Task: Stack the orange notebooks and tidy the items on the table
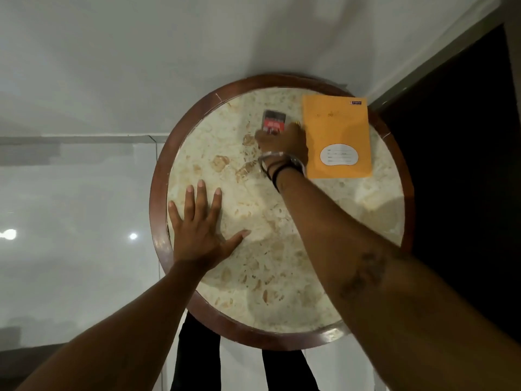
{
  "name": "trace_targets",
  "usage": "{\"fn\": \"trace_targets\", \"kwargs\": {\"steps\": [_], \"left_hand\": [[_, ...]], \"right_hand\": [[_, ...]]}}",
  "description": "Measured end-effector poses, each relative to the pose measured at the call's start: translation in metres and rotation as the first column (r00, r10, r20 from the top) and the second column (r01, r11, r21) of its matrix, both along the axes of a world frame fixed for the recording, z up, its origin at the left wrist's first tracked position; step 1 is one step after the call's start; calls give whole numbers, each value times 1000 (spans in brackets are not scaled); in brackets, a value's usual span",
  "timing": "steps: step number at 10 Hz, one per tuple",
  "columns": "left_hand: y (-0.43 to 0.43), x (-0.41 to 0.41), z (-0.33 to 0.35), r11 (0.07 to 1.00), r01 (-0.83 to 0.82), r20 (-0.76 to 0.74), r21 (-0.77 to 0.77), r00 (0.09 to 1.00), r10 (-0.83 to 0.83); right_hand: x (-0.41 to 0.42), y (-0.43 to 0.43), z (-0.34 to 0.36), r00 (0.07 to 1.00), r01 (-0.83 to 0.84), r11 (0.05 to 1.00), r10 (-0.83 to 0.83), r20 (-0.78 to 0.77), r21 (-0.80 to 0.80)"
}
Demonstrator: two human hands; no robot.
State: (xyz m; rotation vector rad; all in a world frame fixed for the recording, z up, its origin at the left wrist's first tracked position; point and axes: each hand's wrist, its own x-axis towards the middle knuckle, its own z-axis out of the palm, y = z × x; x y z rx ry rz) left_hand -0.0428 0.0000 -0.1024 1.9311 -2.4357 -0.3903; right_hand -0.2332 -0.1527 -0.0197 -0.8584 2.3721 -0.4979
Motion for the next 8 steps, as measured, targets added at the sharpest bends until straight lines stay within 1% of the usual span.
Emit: {"fn": "trace_targets", "kwargs": {"steps": [1, 2, 3, 5, 6, 7, 8], "left_hand": [[0, 4, -4, 1000, -5, 21, -18, 1000, 5], [1, 5, -5, 1000, -5, 33, -14, 999, 5], [1, 5, -6, 999, -9, 49, -30, 999, 11], [4, 3, -8, 1000, -12, 70, -16, 997, 13], [1, 5, -6, 1000, 5, 60, -20, 998, -3], [0, 4, -2, 1000, -1, 46, 8, 999, 1], [3, 4, 5, 998, -8, 38, 67, 999, 6]], "right_hand": [[-2, -52, -11, 1000, -7, 1000, 7, -14, 1], [-2, -59, -19, 1000, -1, 1000, 2, -26, 22], [-1, -53, -29, 995, -54, 998, 56, -87, 25], [-1, -44, -34, 987, -98, 995, 96, -127, -12], [1, -44, -26, 990, -96, 995, 94, -106, -10], [3, -20, -7, 997, -39, 999, 37, -71, -29], [-4, 10, 5, 999, 15, 984, -23, -43, -180]]}}
